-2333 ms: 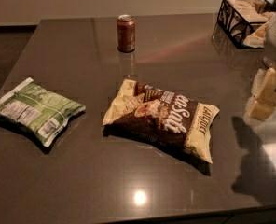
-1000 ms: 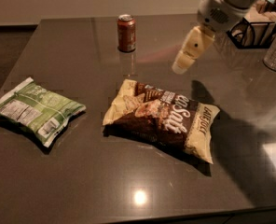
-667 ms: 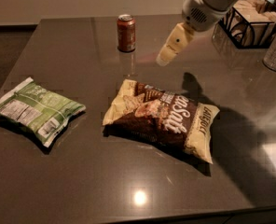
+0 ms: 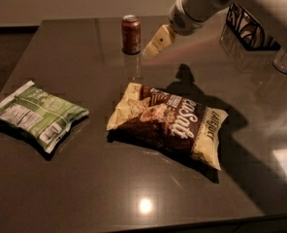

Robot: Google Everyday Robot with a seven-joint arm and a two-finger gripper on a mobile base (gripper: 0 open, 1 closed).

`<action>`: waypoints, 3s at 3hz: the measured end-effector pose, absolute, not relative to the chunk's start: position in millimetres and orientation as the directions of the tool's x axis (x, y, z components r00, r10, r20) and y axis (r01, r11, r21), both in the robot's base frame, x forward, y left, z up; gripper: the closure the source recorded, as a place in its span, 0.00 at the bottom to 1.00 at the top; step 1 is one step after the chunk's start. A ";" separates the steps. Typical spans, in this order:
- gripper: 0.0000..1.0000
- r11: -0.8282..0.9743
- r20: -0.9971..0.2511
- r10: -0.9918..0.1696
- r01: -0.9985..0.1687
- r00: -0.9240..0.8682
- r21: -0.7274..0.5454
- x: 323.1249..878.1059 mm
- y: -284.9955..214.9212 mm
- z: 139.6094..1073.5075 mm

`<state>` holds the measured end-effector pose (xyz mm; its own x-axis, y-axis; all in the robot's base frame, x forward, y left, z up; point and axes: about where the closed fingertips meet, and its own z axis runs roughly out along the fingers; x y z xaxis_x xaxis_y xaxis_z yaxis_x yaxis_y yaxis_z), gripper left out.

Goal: Knock coke can over

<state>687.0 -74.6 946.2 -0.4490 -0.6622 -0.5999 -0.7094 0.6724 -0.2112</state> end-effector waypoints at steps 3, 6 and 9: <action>0.00 0.769 -0.744 -0.501 -0.622 -0.441 -0.149 773.7 -38.2 926.0; 0.00 0.784 -0.790 -0.428 -0.615 -0.440 -0.082 823.0 11.4 907.8; 0.41 0.768 -0.818 -0.393 -0.639 -0.420 -0.040 838.8 40.5 905.2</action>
Offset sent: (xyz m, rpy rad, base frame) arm 0.1033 0.0274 -0.0207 0.1950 -0.1230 -0.1294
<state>838.8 40.5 905.2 -0.4204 -0.3931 -0.8178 -0.6394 0.7678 -0.0404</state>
